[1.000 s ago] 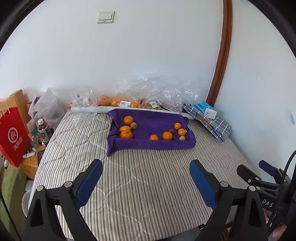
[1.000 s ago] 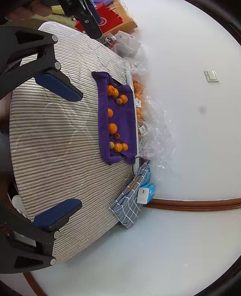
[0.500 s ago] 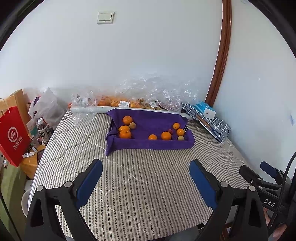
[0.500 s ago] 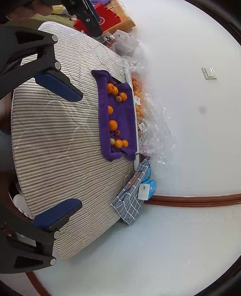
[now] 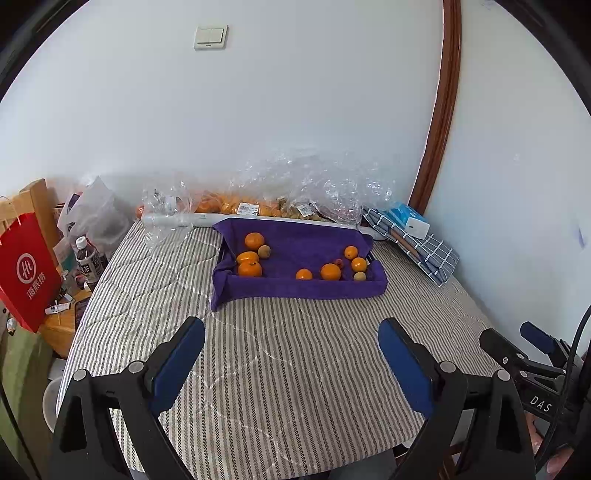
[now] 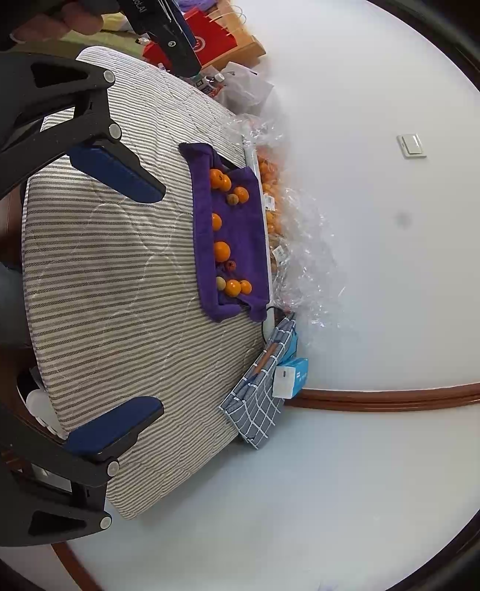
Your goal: Organize fruits
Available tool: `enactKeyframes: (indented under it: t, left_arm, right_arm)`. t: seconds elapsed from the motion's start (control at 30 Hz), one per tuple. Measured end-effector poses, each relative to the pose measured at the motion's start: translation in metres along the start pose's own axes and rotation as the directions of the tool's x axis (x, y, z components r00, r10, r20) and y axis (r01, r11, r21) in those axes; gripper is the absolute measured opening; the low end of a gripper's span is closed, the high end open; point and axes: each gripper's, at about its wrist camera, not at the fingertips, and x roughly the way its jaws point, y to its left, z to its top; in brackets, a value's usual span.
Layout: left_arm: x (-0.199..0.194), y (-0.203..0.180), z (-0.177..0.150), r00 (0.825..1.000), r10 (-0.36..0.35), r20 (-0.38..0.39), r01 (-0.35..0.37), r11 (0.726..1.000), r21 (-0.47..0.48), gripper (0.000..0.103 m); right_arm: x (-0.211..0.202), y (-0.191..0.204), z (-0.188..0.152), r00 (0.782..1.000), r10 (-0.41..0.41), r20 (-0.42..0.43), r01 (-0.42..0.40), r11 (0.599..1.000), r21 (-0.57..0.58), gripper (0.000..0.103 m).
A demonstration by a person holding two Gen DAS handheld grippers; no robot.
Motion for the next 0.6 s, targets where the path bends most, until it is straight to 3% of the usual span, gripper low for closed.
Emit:
enactKeyframes:
  t: [0.6]
  left_arm:
    - [0.0006,0.0023,-0.0002,1.000,0.003,-0.002,-0.003,1.000,-0.003,0.095]
  right_arm:
    - [-0.0002,-0.0002,0.0001,1.000,-0.001,0.000,0.001,1.000,-0.001,0.103]
